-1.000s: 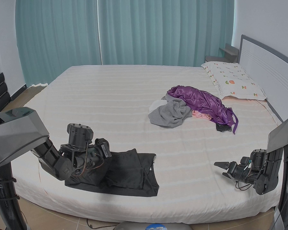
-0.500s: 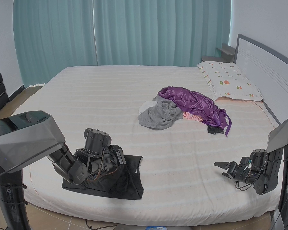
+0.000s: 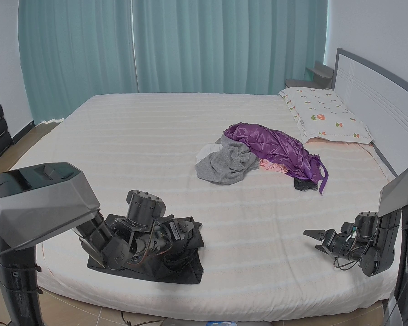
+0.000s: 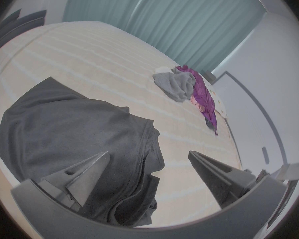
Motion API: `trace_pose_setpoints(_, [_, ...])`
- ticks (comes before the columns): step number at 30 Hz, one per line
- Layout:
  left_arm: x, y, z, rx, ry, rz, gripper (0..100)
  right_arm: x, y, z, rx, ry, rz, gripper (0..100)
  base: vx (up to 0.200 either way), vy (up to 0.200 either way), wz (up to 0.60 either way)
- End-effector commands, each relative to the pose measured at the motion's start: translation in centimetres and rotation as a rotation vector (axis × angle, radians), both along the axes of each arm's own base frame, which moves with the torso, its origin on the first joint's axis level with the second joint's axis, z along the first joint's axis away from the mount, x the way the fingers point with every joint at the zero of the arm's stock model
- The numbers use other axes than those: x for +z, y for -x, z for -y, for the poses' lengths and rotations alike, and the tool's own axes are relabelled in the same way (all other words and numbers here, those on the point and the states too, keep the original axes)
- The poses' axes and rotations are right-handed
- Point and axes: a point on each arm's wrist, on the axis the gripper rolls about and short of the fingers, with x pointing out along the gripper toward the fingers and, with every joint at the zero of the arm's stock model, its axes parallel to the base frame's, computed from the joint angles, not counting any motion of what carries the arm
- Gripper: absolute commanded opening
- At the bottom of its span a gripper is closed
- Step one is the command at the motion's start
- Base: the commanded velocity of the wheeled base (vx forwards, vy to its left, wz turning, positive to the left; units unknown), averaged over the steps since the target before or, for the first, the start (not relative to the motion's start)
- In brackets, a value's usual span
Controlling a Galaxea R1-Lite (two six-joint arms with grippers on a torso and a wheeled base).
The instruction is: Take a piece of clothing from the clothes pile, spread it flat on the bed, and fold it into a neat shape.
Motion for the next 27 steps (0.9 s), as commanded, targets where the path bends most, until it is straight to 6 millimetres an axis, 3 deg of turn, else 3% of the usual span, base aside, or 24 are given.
trace_pose_setpoints(1, [2.1, 0.8, -1.2, 0.047, 0.058, 0.012, 100, 0.1, -0.1, 0.0, 0.001, 0.000, 0.014, 100, 0.000, 0.000, 0.00])
trace_pose_setpoints(12, [1.0, 2.2, -7.4, 0.200, 0.215, -0.080, 100, 0.1, -0.1, 0.0, 0.000, 0.001, 0.014, 100, 0.000, 0.000, 0.00])
trace_pose_setpoints(17, [1.0, 1.9, -9.5, 0.228, 0.256, -0.077, 100, 0.1, -0.1, 0.0, 0.000, 0.001, 0.014, 100, 0.000, 0.200, 0.00])
trace_pose_setpoints(27, [-0.3, 1.5, -10.8, 0.248, 0.267, -0.119, 100, 0.1, -0.1, 0.0, 0.001, 0.000, 0.015, 100, 0.000, 0.200, 0.00])
